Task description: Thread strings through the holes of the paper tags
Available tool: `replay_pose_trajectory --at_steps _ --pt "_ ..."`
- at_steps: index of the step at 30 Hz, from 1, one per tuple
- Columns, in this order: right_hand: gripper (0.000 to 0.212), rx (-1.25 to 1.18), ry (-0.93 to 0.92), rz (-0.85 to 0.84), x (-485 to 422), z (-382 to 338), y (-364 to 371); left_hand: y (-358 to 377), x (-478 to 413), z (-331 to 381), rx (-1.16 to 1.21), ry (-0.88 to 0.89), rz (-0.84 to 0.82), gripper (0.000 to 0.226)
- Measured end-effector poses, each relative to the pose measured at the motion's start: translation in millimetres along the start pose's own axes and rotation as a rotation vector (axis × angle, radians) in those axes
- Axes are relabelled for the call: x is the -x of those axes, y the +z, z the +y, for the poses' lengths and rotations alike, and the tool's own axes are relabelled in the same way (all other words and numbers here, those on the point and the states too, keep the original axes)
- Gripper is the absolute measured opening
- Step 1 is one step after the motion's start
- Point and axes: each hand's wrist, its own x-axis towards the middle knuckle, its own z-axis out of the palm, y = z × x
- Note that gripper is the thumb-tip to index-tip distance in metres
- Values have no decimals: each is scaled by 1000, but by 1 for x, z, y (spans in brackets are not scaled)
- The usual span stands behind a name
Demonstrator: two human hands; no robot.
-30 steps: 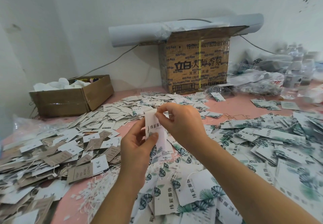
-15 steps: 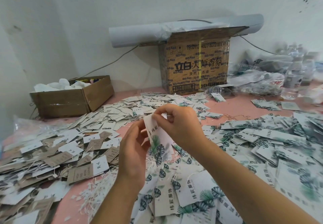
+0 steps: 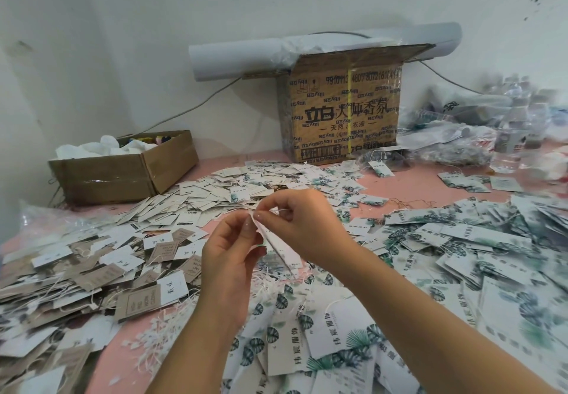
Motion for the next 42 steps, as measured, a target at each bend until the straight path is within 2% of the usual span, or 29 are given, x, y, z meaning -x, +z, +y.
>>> replay_pose_trajectory --at_steps 4,7,11,15,20,34,38,42 --pt "10 49 9 -94 -2 2 -3 2 0 0 -15 -13 11 21" --pt "11 53 95 -155 -5 9 -12 2 -1 1 18 -34 56 16" --pt "10 -58 203 -211 -8 19 -33 -1 -5 3 140 -43 138 21" --pt "14 -127 198 -351 -7 19 -42 -6 -7 5 224 -50 179 18" --pt "24 -96 169 -462 -6 13 -35 -4 -7 5 181 -37 194 18" --pt "35 -284 272 -546 -2 9 -19 -4 -7 3 136 17 148 21" --pt "26 -435 305 -546 -2 10 -12 -3 -7 2 128 23 143 20" --pt "29 -538 292 -514 -1 9 -8 -2 -6 2 141 21 133 19"
